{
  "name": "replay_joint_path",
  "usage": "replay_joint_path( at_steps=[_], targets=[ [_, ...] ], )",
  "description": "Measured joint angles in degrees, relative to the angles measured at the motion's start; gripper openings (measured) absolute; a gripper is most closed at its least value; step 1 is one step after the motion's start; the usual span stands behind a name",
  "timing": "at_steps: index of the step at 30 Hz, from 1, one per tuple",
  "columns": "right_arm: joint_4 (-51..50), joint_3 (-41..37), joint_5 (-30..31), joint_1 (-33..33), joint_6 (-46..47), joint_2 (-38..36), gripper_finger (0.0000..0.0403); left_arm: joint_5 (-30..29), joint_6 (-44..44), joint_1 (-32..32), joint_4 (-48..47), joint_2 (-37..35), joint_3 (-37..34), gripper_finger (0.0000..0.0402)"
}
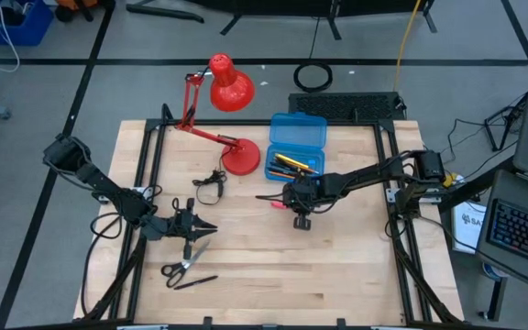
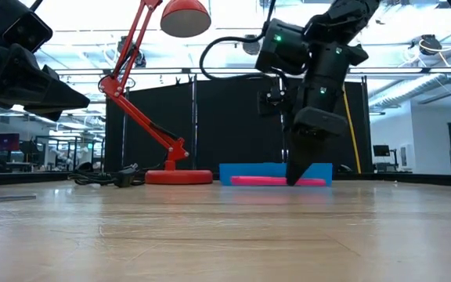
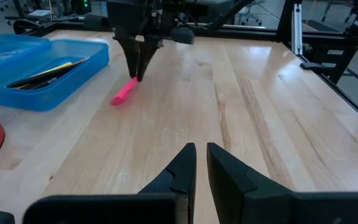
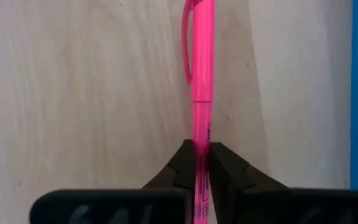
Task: Pick & place school supplies into a supply box
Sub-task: Put the pink pen into the blue supply box
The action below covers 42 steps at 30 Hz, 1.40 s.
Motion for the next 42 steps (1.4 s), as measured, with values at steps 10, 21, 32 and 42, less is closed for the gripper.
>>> replay_joint_path(
  at_steps=[10,21,32,42],
  targets=[
    [-2.14,1.98,2.51,0.13,-1.46,-0.13,0.0012,0.00,-0.04,0.01,-0.36,-0.01,0.00,0.0042],
    [-2.28,2.18,9.12,-0.55,-3.46,-0.30,0.0012,0.00,-0.17,0.01,-0.36,-0.01,0.00,0.0042],
    [-1.68,2.23,20.60,-0.85,-7.55,-0.50,0.0012,0.02,-0.26,-0.01,-0.78,-0.01,0.00,0.0042],
    [3.28,2.23,31.69,-1.02,-13.98,-0.50,0.0004,0.02,-0.24,0.01,-1.15,-0.01,0.00,0.0042]
  ],
)
